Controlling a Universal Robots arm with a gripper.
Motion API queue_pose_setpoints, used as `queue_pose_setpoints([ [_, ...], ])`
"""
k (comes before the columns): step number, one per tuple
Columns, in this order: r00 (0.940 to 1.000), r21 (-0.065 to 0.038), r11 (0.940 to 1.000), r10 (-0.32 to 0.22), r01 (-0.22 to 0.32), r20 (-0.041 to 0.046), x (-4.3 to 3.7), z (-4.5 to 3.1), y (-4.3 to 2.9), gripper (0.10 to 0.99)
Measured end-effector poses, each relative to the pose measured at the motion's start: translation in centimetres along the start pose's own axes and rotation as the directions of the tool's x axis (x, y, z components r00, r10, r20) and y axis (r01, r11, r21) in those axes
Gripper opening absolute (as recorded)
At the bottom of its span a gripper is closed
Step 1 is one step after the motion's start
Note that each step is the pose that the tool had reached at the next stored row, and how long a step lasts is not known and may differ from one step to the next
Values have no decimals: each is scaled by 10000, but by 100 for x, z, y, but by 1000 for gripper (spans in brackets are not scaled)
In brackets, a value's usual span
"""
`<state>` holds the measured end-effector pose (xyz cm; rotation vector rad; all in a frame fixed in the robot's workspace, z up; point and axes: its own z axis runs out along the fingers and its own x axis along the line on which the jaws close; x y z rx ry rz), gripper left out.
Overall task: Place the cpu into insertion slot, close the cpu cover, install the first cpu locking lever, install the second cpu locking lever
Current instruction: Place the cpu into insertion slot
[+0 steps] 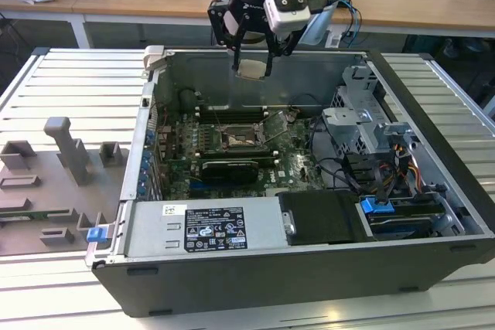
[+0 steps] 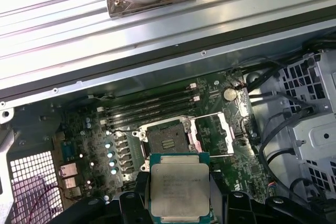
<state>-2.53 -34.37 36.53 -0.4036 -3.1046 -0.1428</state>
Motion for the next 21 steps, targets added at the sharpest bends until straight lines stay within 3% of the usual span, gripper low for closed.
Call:
queue_pose_setpoints([
  [13,9963,-21,9963,857,-857,76,0,5,0,541],
  [21,9946,-24,9946,1034,-1033,90,0,20,-2,541],
])
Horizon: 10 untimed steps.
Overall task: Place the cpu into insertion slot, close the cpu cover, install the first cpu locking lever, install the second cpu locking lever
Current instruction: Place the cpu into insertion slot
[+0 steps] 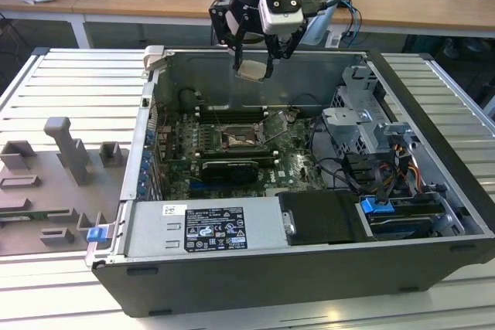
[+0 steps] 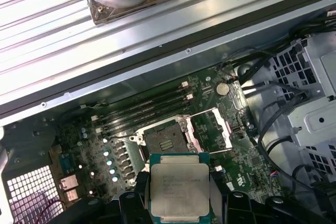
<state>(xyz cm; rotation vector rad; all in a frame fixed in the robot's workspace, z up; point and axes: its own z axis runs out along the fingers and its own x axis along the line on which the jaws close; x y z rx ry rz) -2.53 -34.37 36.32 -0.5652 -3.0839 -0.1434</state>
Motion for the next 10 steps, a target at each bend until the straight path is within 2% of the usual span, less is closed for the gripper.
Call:
queue_pose_setpoints([
  [10,10000,0,10000,17,-17,2,-1,30,-3,541],
])
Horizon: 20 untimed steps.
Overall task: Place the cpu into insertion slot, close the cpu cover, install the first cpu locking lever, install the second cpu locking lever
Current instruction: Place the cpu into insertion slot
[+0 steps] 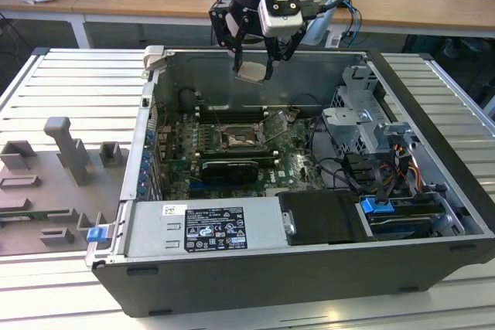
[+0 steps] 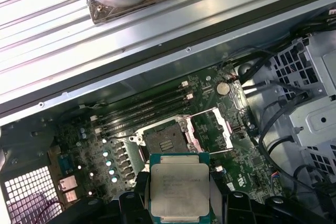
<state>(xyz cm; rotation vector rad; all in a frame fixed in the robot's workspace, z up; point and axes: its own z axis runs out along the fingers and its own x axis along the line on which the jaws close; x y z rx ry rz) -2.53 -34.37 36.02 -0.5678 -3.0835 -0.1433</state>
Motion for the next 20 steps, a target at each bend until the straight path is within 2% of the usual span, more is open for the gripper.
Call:
queue_pose_setpoints([
  [20,9997,-5,9997,256,-256,23,0,7,-1,541],
])
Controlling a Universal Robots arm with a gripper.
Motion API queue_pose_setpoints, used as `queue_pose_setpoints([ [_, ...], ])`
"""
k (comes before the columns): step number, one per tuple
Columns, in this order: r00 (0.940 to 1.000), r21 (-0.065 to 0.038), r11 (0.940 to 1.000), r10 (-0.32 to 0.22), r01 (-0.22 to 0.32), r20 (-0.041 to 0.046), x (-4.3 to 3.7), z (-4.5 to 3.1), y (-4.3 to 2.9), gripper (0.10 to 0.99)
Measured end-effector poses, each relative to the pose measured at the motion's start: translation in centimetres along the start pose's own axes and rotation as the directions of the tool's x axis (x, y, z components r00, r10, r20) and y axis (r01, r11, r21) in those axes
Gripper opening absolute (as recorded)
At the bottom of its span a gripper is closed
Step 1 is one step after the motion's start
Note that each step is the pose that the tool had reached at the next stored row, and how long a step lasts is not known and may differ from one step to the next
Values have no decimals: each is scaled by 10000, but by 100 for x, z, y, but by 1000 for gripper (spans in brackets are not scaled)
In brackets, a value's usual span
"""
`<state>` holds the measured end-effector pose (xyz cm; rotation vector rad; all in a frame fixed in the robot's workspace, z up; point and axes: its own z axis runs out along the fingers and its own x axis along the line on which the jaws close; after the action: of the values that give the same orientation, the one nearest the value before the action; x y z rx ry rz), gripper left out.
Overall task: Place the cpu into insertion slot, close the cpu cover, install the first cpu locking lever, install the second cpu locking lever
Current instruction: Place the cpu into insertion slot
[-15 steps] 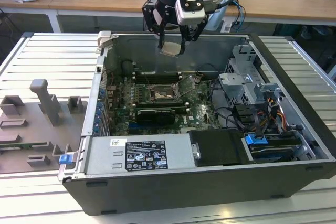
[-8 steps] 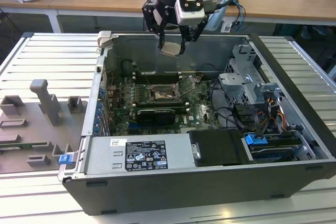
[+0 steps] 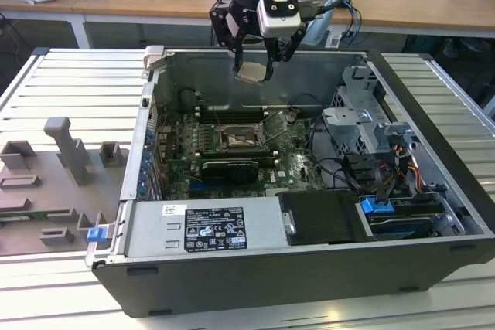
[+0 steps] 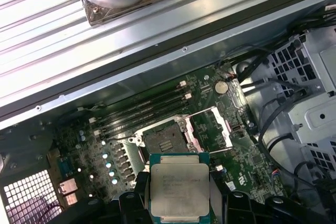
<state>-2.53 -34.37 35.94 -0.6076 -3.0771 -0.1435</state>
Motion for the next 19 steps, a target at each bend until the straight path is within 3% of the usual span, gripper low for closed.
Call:
queue_pose_setpoints([
  [19,9997,-4,9997,229,-229,21,0,8,-1,541],
])
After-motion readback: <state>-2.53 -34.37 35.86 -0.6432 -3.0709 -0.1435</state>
